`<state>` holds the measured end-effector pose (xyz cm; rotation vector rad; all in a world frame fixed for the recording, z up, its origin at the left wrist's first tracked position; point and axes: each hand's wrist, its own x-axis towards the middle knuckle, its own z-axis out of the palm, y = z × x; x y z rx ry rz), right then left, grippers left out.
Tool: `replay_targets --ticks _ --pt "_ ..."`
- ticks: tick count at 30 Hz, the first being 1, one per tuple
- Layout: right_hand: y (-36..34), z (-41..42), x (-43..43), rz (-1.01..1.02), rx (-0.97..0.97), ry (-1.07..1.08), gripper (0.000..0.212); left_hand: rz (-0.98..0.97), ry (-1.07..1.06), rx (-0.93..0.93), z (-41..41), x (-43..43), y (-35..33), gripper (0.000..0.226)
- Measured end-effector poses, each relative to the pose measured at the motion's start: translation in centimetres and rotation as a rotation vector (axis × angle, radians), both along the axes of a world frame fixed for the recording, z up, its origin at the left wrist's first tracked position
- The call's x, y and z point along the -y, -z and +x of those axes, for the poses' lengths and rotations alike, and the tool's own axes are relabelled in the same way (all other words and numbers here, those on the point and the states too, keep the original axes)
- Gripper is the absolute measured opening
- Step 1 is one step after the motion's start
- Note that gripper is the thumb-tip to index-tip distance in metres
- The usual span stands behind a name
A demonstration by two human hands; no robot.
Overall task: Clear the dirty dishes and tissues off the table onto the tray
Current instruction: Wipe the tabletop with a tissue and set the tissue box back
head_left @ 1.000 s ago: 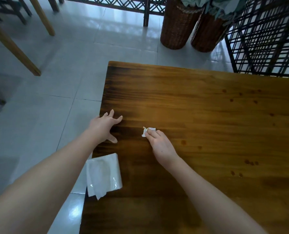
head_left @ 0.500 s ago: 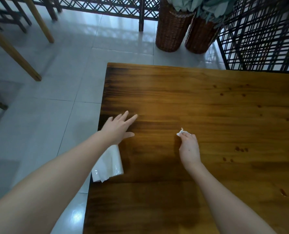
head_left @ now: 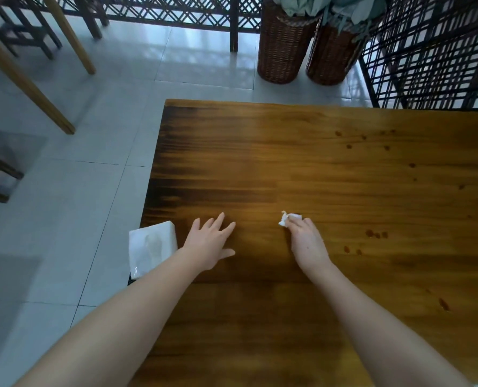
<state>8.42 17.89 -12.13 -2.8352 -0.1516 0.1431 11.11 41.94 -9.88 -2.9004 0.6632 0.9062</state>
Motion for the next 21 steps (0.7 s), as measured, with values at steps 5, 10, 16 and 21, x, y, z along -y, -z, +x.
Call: replay_targets --ticks 5,10,16,21 --pt "0.4 1.0 3.4 -0.04 0.035 0.263 0.041 0.061 -0.003 -0.036 0.1 0.4 -0.1 0.089" --pt "1.1 1.0 1.5 0.073 0.037 0.329 0.04 0.073 -0.042 -0.071 0.4 0.9 -0.5 0.098" --pt "1.2 -3.4 -6.7 0.229 0.062 -0.032 0.046 0.098 -0.034 -0.089 0.8 1.2 -1.1 0.095" --pt "1.2 -3.3 -5.7 0.162 0.044 -0.216 0.053 0.049 -0.057 -0.022 -0.1 1.3 -1.3 0.081"
